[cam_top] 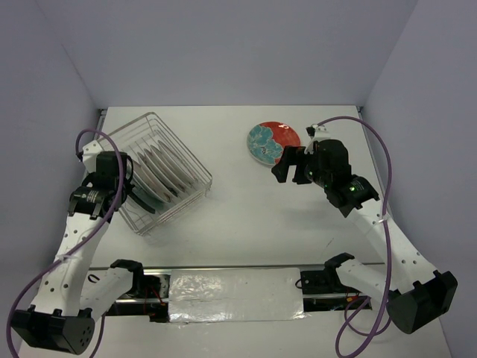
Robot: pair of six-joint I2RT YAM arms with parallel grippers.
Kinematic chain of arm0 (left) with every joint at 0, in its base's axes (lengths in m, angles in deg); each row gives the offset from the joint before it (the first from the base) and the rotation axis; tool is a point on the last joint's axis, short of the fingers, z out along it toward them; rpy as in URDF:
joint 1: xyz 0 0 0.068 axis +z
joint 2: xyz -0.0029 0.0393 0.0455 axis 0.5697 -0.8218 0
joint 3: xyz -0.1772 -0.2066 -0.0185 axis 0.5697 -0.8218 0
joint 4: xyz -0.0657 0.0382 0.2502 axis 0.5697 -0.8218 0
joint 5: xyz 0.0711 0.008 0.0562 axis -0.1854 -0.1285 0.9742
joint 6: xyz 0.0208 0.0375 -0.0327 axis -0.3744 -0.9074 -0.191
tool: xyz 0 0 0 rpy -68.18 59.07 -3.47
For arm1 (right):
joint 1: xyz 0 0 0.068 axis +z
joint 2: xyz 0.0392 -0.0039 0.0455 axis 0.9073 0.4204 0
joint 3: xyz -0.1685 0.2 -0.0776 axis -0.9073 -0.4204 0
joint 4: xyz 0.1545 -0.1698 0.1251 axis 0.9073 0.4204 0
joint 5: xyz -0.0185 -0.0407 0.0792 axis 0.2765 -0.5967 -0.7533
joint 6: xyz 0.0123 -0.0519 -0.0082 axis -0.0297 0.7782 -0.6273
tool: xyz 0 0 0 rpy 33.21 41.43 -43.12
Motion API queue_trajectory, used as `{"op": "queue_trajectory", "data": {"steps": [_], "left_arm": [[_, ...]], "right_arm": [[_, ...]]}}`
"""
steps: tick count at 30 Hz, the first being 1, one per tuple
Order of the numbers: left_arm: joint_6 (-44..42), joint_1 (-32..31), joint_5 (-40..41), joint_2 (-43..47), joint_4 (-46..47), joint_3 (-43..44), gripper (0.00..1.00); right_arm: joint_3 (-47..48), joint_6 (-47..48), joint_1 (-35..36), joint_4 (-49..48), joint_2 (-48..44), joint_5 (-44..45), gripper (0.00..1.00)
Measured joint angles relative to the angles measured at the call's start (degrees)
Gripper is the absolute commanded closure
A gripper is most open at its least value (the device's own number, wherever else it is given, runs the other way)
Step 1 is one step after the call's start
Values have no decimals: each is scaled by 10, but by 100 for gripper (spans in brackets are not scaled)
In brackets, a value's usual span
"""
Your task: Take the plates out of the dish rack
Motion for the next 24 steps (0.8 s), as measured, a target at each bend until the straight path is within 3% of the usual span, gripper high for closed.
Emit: {"op": "queue_trajectory", "data": {"steps": [8,24], "left_arm": [[-1,0,3,-6,-1,3,100],[-13,0,-3,-41,-83,103,100]], "right_arm": [[0,0,0,0,0,0,1],[0,0,0,-2,3,-10,1]]}}
